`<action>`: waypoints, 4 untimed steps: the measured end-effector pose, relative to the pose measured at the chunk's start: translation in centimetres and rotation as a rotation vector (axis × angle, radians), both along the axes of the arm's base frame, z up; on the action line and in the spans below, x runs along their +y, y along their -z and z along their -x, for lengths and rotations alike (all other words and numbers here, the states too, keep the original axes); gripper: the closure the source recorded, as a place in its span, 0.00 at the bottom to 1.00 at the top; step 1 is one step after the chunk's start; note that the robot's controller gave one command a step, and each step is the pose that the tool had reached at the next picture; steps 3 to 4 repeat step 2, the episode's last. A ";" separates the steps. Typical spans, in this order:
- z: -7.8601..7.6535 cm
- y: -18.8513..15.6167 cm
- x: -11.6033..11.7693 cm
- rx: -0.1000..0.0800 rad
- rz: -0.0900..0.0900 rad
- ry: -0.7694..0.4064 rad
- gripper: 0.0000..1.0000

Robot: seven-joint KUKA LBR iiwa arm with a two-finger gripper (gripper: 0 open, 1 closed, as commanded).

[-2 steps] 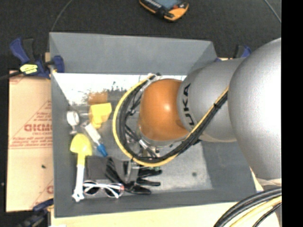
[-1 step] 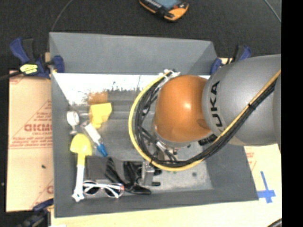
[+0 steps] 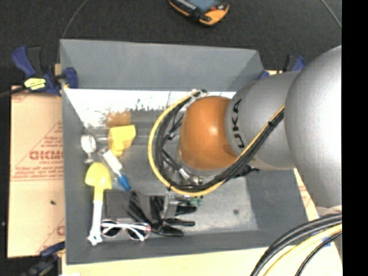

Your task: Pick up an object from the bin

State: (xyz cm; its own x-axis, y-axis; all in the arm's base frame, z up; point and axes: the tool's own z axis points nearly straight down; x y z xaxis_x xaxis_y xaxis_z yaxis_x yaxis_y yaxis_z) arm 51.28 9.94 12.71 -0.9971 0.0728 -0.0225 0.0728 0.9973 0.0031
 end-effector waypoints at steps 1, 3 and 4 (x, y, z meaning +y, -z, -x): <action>0.2 -0.2 0.0 0.000 0.000 0.001 0.00; 0.1 -1.3 3.8 -0.003 0.006 -0.251 0.00; 0.1 -1.3 3.8 -0.003 0.006 -0.251 0.00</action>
Offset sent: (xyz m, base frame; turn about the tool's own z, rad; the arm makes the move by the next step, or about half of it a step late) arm -0.0010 0.0463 0.0144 -0.2688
